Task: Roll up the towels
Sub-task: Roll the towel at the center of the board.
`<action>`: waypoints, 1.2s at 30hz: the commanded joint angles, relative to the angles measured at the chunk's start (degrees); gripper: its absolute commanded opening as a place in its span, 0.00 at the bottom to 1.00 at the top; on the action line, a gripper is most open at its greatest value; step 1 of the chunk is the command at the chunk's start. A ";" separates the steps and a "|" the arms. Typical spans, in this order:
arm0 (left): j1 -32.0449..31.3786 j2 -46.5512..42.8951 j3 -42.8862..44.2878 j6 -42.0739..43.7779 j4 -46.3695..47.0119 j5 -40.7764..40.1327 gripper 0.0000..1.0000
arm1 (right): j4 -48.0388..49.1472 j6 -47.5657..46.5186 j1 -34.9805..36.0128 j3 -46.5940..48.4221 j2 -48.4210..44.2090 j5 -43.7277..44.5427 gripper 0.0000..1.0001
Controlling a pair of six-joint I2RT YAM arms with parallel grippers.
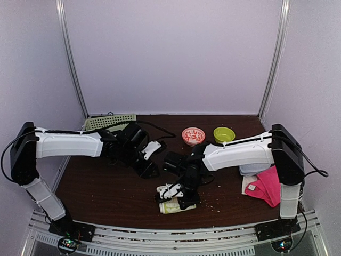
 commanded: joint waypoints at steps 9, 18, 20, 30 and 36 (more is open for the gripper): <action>-8.07 -23.59 -4.14 3.84 7.96 -12.20 0.50 | -18.91 2.78 -12.66 21.12 20.06 -16.42 0.06; -22.51 -8.89 5.06 13.25 -0.47 -15.20 0.47 | -25.38 1.22 -15.93 29.97 29.56 -19.72 0.06; -22.65 -6.21 4.30 15.51 -0.54 -15.44 0.46 | -25.27 1.06 -15.98 29.51 29.75 -19.14 0.06; -22.92 6.35 4.18 26.72 2.21 -24.11 0.50 | -23.42 1.19 -16.05 26.95 29.30 -18.63 0.06; -22.76 11.92 4.16 31.22 4.32 -26.08 0.49 | -23.94 0.76 -16.06 26.93 29.05 -19.44 0.06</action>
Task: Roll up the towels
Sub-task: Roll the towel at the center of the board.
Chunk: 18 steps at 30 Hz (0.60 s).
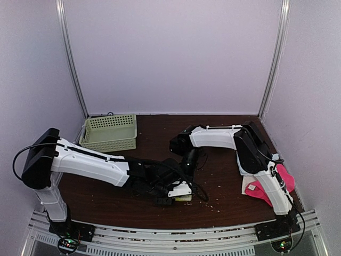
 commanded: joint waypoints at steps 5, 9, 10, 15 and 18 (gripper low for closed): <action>0.29 5.47 0.45 5.25 2.75 -2.44 0.42 | 2.15 -1.02 0.26 -2.85 3.85 8.75 0.06; 0.29 6.45 0.30 4.78 2.78 -3.40 0.33 | 2.14 -1.20 0.23 -2.55 3.86 8.52 0.06; 0.30 6.50 0.40 4.64 2.76 -3.30 0.29 | 1.95 -1.35 0.22 -2.39 3.80 8.38 0.06; 0.29 7.35 0.32 3.86 2.58 -2.29 0.18 | -0.49 -5.24 0.07 -1.47 -0.05 3.34 0.18; 0.29 8.06 0.30 3.12 2.12 -2.06 0.14 | -1.21 -5.11 -1.13 -0.72 -4.48 2.81 0.30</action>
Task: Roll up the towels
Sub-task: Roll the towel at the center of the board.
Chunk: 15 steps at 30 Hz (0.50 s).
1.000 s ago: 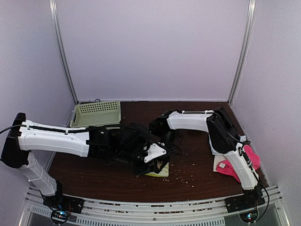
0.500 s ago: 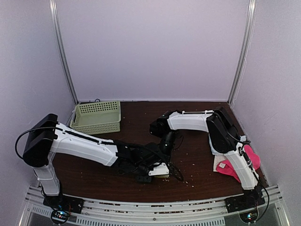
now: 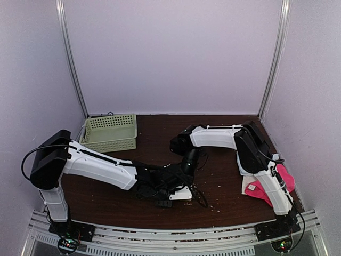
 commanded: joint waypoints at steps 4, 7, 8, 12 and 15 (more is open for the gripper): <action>0.29 3.02 0.38 -1.85 -0.58 2.00 0.11 | -0.71 -1.75 -3.57 -1.40 -9.05 4.84 0.34; 0.29 3.24 0.76 -2.55 -1.07 2.52 0.08 | -0.11 -1.26 -5.99 -2.83 -11.43 5.35 0.35; 0.29 3.35 1.03 -2.86 -1.39 2.73 0.08 | 1.12 -0.32 -6.67 -3.87 -11.97 5.97 0.35; 0.31 3.76 2.46 -4.61 -3.17 5.17 0.06 | 10.54 6.55 -7.65 -10.87 -13.33 11.95 0.31; 0.29 3.55 3.29 -5.97 -4.41 6.62 0.04 | 14.96 9.24 -7.40 -13.25 -12.34 15.02 0.23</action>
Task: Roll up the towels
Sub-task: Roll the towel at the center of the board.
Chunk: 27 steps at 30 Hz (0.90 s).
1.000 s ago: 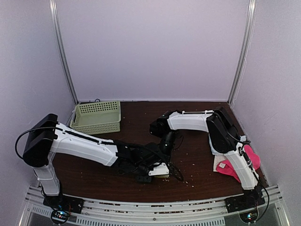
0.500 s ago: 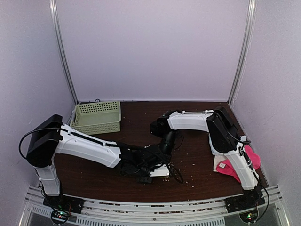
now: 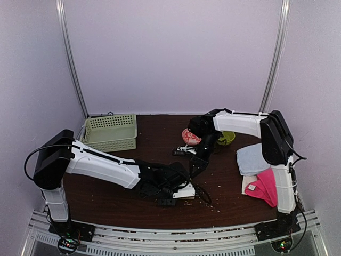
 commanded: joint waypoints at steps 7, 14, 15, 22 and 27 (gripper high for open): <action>0.14 0.37 2.73 -7.26 -5.66 7.54 0.04 | 11.29 7.49 3.07 -3.16 4.56 10.66 0.16; 0.66 1.22 2.83 -11.69 -6.22 11.11 0.03 | 10.78 7.61 3.09 -0.67 4.45 12.40 0.15; 1.07 1.98 2.99 -12.39 -6.39 12.40 0.03 | 10.26 7.25 2.69 -0.45 3.36 11.41 0.16; 5.42 5.65 5.81 -16.43 -7.57 24.26 0.03 | 2.86 3.88 -4.02 8.57 -7.36 1.56 0.30; 10.56 7.45 7.90 -19.43 -8.56 39.12 0.04 | 11.75 1.20 -7.63 -2.36 -23.94 -0.94 0.36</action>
